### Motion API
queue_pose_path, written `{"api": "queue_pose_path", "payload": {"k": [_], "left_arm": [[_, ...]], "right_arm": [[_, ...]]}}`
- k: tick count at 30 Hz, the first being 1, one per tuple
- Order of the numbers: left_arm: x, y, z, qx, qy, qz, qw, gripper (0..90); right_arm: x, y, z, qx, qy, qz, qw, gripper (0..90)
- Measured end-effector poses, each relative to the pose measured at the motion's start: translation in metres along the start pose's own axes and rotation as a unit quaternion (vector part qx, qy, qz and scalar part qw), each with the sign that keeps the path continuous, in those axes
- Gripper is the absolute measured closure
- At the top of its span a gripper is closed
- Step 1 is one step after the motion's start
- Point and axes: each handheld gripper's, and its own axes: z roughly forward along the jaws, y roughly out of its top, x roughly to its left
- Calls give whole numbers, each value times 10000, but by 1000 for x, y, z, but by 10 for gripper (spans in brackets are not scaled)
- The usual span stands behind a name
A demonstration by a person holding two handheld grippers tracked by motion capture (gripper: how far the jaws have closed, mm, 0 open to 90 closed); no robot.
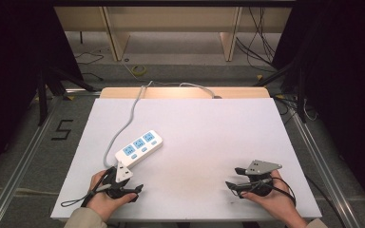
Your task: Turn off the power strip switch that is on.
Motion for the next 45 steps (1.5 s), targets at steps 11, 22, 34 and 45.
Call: {"api": "queue_pose_path", "payload": {"k": [11, 22, 34, 45], "left_arm": [[2, 2, -5, 0, 214, 66, 9997, 654], [9, 6, -11, 199, 379, -17, 9991, 898], [12, 12, -12, 250, 247, -173, 9992, 899], [13, 23, -10, 312, 286, -400, 9983, 899]], "right_arm": [[1, 0, 0, -23, -26, -5, 10000, 359], [1, 0, -1, -50, -45, -23, 10000, 359], [1, 1, -1, -49, -55, -32, 10000, 359], [0, 1, 0, -52, -61, -37, 10000, 360]]}}
